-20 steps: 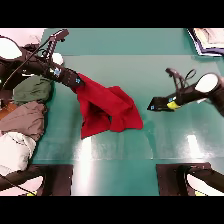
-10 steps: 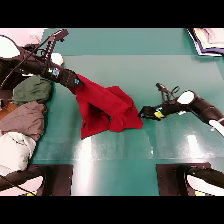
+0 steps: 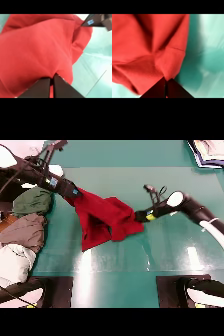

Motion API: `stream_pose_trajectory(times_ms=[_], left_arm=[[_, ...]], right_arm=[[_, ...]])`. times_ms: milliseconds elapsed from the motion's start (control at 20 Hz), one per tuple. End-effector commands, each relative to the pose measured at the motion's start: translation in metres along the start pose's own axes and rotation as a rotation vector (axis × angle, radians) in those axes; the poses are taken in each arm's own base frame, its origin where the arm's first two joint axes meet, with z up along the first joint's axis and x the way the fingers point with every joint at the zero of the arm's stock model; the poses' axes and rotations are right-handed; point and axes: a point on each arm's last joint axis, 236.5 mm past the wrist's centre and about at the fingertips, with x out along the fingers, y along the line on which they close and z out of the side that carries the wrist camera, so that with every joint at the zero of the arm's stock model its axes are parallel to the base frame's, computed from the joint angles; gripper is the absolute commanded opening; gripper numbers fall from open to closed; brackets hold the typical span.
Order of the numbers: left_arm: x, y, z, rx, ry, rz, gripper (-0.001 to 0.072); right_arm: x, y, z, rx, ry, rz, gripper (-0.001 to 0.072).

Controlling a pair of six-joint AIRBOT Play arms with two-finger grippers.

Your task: Fold the shirts.

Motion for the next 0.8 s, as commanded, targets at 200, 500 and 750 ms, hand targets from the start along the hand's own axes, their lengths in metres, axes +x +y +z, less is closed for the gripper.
stream_pose_trajectory(times_ms=[200, 500, 750], left_arm=[[-0.132, -0.07, 0.08, 0.224, -0.262, 0.088, 0.0024], [-0.231, -0.171, 0.081, 0.37, -0.534, 0.014, 0.0024], [-0.298, -0.249, 0.054, 0.493, -0.73, -0.067, 0.0023]], right_arm=[[-0.278, 0.046, 0.085, -0.235, -0.621, -0.167, 0.0013], [-0.451, 0.126, 0.046, -0.38, -1.024, -0.169, 0.0013], [-0.507, 0.157, 0.024, -0.447, -1.129, -0.177, 0.0012]])
